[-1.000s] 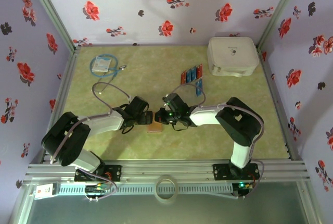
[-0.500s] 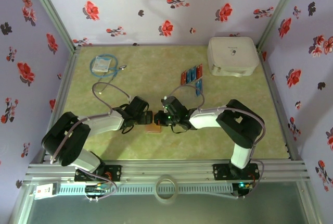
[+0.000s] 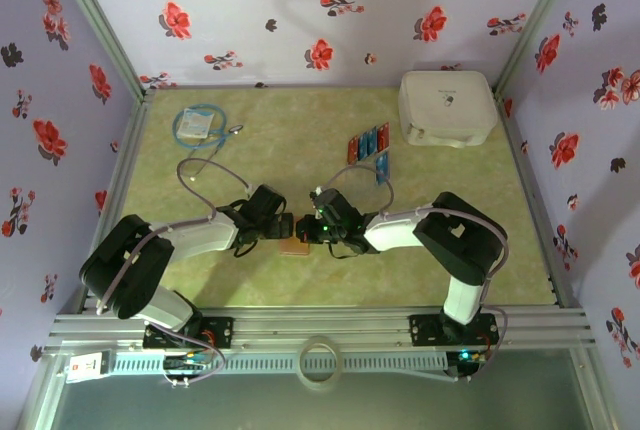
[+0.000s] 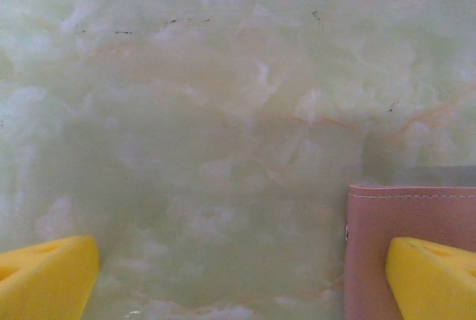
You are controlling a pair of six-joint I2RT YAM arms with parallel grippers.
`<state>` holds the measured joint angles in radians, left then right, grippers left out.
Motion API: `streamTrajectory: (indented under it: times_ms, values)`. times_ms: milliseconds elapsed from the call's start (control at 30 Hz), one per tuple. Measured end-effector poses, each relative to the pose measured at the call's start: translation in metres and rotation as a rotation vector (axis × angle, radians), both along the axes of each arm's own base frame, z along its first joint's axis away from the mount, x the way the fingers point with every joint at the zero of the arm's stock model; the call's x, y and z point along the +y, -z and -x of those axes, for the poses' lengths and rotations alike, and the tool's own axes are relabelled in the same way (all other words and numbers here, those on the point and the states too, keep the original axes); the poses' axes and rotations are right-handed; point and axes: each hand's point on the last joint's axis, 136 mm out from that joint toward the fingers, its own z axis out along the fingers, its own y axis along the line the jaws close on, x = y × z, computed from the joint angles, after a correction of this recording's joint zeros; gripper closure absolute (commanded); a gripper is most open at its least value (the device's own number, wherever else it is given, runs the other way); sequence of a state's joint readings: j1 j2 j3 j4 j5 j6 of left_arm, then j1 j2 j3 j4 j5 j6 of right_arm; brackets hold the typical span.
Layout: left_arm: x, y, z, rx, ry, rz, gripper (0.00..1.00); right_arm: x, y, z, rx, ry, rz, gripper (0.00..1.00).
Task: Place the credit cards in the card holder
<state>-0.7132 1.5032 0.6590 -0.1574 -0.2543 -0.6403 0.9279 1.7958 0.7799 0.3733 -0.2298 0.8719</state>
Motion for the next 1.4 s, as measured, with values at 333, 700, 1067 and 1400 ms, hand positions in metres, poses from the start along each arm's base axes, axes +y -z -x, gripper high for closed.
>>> streamTrajectory:
  times_ms: [333,700,1067,1400]
  values:
    - [0.017,-0.018,-0.019,0.006,-0.056,-0.027,0.00,-0.003,-0.022,-0.016,0.055,0.002,0.013,0.19]
    - [0.055,-0.144,-0.076,-0.287,-0.156,0.114,0.00,-0.048,-0.134,-0.045,-0.136,0.042,-0.039,0.01]
    - [0.133,-0.218,-0.057,-0.594,-0.279,0.084,0.00,-0.259,-0.220,-0.076,-0.598,0.643,0.265,0.01]
    - [0.189,-0.181,-0.064,-0.616,-0.349,-0.114,0.00,-0.401,-0.177,-0.102,-0.620,1.053,0.599,0.01]
